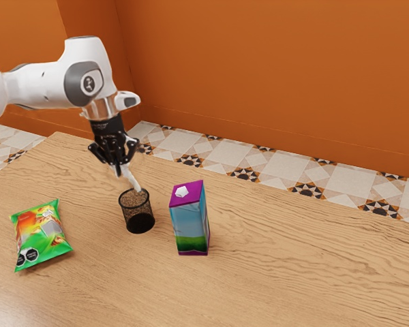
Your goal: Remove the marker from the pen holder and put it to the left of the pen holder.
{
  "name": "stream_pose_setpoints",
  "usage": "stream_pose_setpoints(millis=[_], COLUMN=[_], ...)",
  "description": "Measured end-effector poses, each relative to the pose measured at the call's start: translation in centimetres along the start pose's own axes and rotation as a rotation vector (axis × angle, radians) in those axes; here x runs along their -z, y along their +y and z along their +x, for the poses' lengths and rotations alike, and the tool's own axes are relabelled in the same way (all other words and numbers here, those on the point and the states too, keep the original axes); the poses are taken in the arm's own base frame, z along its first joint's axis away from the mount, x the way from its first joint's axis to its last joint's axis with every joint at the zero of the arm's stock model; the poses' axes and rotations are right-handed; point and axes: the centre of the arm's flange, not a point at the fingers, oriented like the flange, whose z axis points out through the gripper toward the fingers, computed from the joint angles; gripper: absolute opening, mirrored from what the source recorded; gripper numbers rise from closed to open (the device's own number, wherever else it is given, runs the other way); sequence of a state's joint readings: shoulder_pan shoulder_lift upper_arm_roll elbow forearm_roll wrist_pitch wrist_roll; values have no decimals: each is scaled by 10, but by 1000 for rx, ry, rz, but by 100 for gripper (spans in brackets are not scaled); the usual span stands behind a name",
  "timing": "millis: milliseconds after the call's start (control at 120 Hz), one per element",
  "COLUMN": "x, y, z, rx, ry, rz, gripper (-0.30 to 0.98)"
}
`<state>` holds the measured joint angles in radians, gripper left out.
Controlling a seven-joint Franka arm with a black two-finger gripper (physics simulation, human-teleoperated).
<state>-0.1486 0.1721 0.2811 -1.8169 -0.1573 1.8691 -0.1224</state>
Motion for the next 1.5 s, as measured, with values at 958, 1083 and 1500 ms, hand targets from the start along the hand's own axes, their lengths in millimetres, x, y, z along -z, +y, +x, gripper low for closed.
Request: stream_pose_setpoints(millis=[958,1083,1500], x=[-6,-22,-53], y=[-68,-78,-114], z=[29,44,60], rx=[156,224,491], ry=[118,184,307], rz=[666,668,638], gripper=[-8,-7,-8])
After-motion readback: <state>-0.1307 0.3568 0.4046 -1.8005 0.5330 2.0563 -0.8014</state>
